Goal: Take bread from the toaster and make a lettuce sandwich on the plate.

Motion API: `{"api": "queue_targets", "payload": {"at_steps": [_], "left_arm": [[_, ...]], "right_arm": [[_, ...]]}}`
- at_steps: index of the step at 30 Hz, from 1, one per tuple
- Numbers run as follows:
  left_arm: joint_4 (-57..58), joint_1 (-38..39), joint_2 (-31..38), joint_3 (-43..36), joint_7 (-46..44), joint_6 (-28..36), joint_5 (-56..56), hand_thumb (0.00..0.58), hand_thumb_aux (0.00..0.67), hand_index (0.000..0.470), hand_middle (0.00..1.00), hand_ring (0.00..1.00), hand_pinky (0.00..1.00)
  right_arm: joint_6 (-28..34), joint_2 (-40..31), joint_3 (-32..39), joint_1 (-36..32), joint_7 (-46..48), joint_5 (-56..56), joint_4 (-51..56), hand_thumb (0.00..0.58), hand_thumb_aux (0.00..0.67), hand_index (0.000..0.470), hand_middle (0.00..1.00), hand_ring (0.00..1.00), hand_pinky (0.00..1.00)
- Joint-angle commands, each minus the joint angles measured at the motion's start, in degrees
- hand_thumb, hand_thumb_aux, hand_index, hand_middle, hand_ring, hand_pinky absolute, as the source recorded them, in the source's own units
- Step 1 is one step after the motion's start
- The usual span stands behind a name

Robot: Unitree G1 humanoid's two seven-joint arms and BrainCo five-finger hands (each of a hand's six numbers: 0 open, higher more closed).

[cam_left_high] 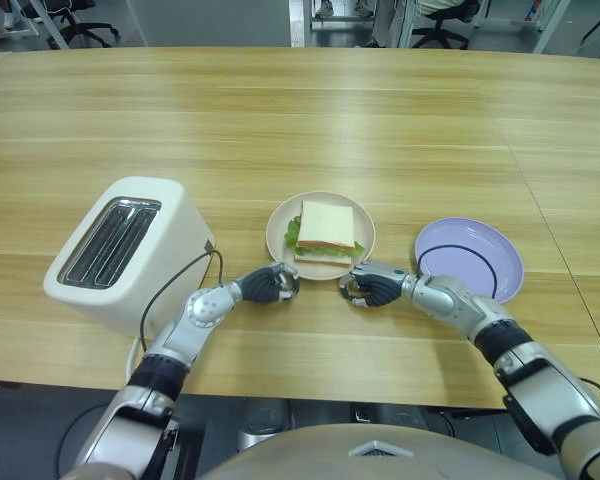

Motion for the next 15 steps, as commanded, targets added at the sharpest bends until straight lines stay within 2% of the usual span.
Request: {"api": "queue_targets", "payload": {"at_steps": [1,8,15], "left_arm": [[9.1,-3.8,-1.9,-0.8,3.5,-0.8,2.1,0.58,0.67,0.46,1.0,1.0,1.0],[25.5,-13.7,-5.6,-2.6,11.0,-3.2,6.1,0.58,0.67,0.46,1.0,1.0,1.0],[35.4,-22.1,-8.4,-4.5,22.5,-3.9,10.4,0.58,0.67,0.46,1.0,1.0,1.0]], "right_arm": [[2.8,2.1,1.7,-3.8,-6.0,-3.2,8.4,0.58,0.67,0.46,1.0,1.0,1.0],[8.5,6.8,1.8,-12.9,-13.8,-3.6,20.2,0.58,0.67,0.46,1.0,1.0,1.0],[13.9,9.5,0.7,-17.4,-20.8,-2.3,24.5,0.58,0.67,0.46,1.0,1.0,1.0]]}}
